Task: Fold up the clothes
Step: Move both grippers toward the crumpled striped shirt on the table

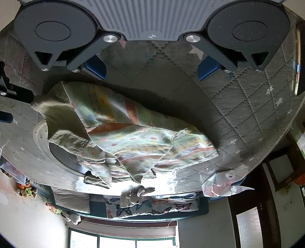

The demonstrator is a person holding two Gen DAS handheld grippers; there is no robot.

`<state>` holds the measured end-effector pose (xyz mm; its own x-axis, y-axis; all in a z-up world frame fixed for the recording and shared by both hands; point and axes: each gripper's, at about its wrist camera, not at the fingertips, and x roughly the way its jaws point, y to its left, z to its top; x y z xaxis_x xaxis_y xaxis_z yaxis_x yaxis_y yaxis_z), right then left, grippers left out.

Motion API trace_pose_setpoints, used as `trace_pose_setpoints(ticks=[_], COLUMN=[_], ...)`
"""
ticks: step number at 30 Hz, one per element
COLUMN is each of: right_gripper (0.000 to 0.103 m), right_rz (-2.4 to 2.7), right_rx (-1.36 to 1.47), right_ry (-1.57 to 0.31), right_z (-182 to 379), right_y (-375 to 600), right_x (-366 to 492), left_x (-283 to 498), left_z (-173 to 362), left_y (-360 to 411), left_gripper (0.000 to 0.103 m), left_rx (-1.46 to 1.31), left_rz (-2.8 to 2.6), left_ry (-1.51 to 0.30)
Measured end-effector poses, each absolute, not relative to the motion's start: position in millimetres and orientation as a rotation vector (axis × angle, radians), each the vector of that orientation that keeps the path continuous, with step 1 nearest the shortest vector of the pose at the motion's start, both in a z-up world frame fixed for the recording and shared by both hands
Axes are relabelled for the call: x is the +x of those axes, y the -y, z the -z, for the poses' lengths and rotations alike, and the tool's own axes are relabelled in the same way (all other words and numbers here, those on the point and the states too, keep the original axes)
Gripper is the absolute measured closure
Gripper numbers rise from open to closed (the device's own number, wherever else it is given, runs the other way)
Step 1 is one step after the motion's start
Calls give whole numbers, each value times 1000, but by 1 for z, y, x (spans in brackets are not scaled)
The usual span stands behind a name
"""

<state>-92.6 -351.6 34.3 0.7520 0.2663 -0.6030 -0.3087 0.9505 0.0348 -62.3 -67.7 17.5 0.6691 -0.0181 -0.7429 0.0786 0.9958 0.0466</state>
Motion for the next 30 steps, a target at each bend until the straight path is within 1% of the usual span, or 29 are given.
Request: trace_pose_setpoints(ticks=[7,17,28,30], right_gripper=[4,5,10,13], right_rz=[-338,-345,-367,-369], right_rx=[-73,-60,-66,-67], right_ry=[-644,-656,-666,-665], right_z=[-34,-32,-34,-35], right_y=[342,335,327,325], right_x=[-89,-82,-71,-68], left_x=[-57,-43,-30,-27], left_z=[-22,-19,-21,-24], left_y=[69,72,70,69], left_gripper=[0,0,0,0], left_rx=[72,75,69,64], left_rz=[63,69,70,72], left_ry=[-832,-871,-874,-867])
